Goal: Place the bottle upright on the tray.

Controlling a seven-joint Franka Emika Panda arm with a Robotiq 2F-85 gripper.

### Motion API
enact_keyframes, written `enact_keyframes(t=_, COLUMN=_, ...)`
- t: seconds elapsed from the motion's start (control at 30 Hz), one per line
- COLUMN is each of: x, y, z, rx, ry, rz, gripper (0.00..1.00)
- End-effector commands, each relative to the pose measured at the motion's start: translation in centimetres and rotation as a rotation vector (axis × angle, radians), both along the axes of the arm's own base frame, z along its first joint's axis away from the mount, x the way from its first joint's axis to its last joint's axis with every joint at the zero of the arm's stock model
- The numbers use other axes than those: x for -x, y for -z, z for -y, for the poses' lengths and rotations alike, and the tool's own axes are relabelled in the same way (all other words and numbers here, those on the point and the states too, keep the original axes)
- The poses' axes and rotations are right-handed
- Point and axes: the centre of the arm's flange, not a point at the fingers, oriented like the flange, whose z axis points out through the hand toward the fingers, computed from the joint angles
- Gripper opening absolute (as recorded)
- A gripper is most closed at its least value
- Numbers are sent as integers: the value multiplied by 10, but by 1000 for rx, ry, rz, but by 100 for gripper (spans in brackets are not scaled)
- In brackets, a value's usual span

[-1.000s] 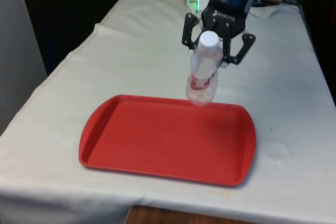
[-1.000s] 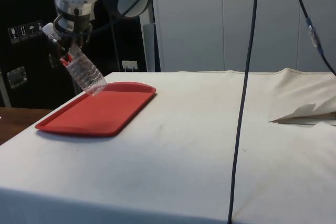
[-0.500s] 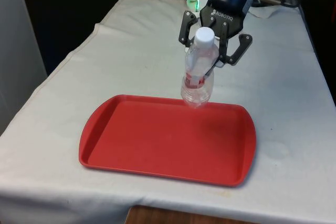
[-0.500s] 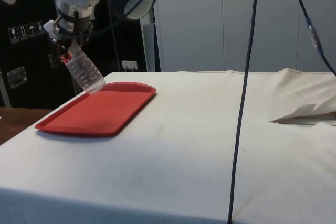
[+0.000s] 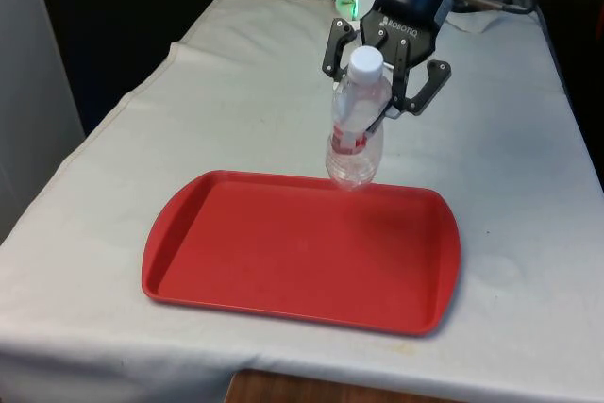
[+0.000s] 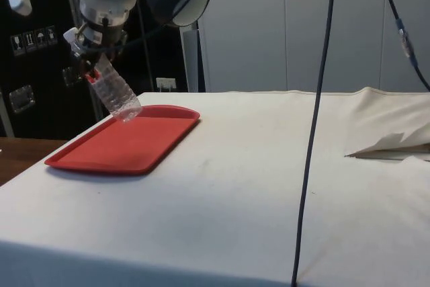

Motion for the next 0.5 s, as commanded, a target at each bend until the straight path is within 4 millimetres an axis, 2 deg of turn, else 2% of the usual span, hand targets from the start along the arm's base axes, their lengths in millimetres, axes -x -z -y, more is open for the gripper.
enact_keyframes(t=0.0, x=0, y=0, z=0, rx=0, ry=0, rz=0, gripper=34)
enact_keyframes(t=0.47, x=3, y=3, z=0, rx=42, ry=27, rz=87, gripper=34)
